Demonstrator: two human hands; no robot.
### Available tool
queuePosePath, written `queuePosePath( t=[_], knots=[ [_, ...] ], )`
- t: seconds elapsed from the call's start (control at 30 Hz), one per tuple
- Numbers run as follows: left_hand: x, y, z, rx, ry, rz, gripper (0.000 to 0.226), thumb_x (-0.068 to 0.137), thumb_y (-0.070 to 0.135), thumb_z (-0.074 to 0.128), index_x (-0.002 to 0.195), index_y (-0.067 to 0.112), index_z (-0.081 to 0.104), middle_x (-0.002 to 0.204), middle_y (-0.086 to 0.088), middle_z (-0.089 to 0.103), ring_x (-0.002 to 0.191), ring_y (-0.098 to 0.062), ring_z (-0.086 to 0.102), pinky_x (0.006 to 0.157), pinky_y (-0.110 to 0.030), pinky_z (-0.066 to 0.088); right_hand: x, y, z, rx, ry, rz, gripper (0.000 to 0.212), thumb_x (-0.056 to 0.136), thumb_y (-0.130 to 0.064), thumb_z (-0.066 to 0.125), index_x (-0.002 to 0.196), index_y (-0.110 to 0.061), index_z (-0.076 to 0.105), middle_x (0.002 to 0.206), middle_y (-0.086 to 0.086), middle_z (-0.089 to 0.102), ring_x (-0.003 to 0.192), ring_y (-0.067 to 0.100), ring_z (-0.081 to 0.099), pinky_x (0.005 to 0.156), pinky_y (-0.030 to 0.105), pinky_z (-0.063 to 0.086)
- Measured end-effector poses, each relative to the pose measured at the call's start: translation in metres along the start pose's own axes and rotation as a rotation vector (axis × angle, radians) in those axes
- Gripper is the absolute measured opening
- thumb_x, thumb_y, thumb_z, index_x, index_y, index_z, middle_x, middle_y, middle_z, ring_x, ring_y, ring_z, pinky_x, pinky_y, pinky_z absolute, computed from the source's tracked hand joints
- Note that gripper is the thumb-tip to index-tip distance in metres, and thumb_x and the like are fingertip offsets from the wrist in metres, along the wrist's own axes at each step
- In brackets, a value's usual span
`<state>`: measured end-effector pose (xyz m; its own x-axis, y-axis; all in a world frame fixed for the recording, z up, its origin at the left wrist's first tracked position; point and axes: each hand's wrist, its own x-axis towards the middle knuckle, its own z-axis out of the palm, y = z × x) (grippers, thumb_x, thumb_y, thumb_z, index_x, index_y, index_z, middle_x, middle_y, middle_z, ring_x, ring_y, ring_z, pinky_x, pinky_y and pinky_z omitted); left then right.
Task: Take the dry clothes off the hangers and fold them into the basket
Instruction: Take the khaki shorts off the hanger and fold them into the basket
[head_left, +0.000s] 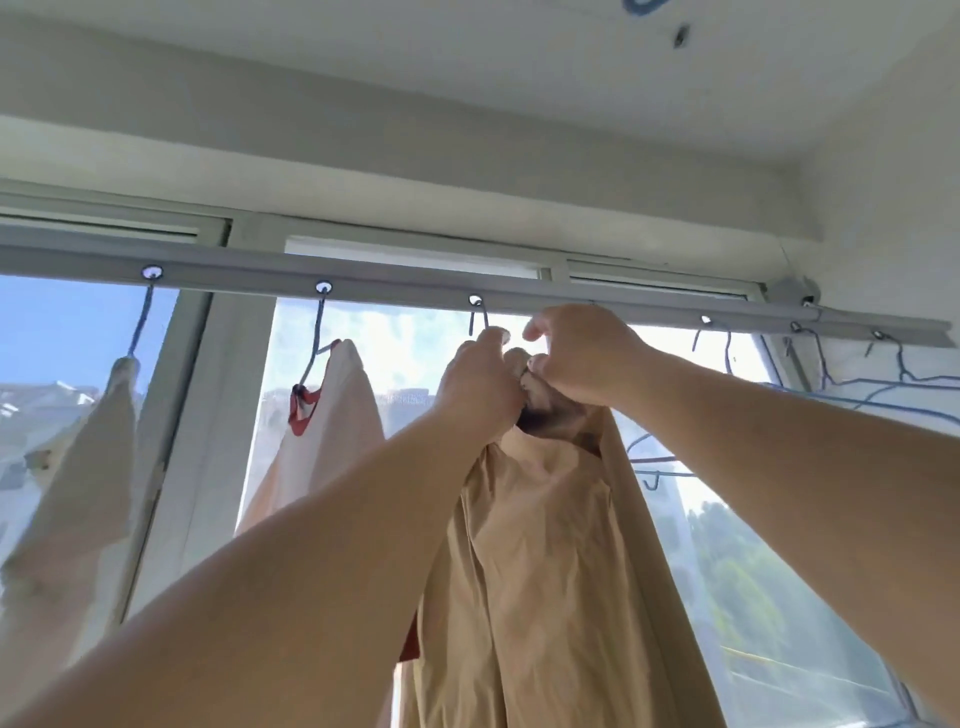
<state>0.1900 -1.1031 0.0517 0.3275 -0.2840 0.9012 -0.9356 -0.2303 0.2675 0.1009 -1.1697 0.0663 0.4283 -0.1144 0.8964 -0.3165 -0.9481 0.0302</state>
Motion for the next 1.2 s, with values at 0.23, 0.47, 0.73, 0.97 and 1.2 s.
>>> queuePosePath(
  t=[0.23,0.47,0.73,0.97,1.2],
  knots=[
    [0.04,0.003,0.022,-0.17,-0.039,-0.146,0.057,0.094,0.015,0.047,0.145,0.009,0.023,0.138,-0.011,0.045,0.123,-0.026,0.047,0.092,-0.028,0.04,0.028,0.019,0.011,0.092,-0.046,-0.036,0.034,0.093,-0.018,0.053,0.127,-0.013,0.054,0.133,0.002,0.053,0.123,0.019,0.048,0.099,0.024,0.035],
    [0.045,0.0,0.038,-0.315,0.006,-0.144,0.042,0.095,0.006,0.039,0.136,0.012,0.04,0.137,-0.008,0.047,0.119,-0.023,0.048,0.092,-0.031,0.039,0.029,0.04,0.023,0.156,-0.209,-0.101,0.071,0.086,-0.011,0.063,0.146,-0.014,0.026,0.15,0.004,0.034,0.135,0.021,0.035,0.107,0.028,0.029],
    [0.039,0.004,0.049,-0.302,0.137,0.072,0.026,0.09,0.004,0.038,0.109,0.014,0.053,0.101,-0.005,0.065,0.089,-0.021,0.059,0.069,-0.028,0.043,0.021,0.056,0.027,0.217,-0.202,-0.12,0.053,0.082,0.0,0.06,0.133,-0.006,0.046,0.13,0.015,0.053,0.116,0.028,0.051,0.093,0.032,0.041],
    [0.044,0.021,0.057,-0.112,0.202,0.045,0.028,0.091,-0.002,0.035,0.113,0.009,0.049,0.122,-0.009,0.041,0.09,-0.022,0.054,0.076,-0.03,0.045,0.016,0.077,0.026,0.465,-0.161,0.056,0.043,0.074,-0.016,0.073,0.112,-0.008,0.056,0.102,0.007,0.062,0.077,0.015,0.053,0.059,0.021,0.041],
    [0.047,0.023,0.053,0.275,-0.054,0.291,0.035,0.088,-0.004,0.047,0.106,0.019,0.067,0.128,0.002,0.051,0.115,-0.016,0.051,0.093,-0.021,0.039,-0.006,0.101,0.019,0.513,-0.12,0.117,0.019,0.081,-0.031,0.065,0.083,-0.012,0.063,0.091,0.004,0.059,0.087,0.018,0.053,0.076,0.03,0.042]
  ],
)
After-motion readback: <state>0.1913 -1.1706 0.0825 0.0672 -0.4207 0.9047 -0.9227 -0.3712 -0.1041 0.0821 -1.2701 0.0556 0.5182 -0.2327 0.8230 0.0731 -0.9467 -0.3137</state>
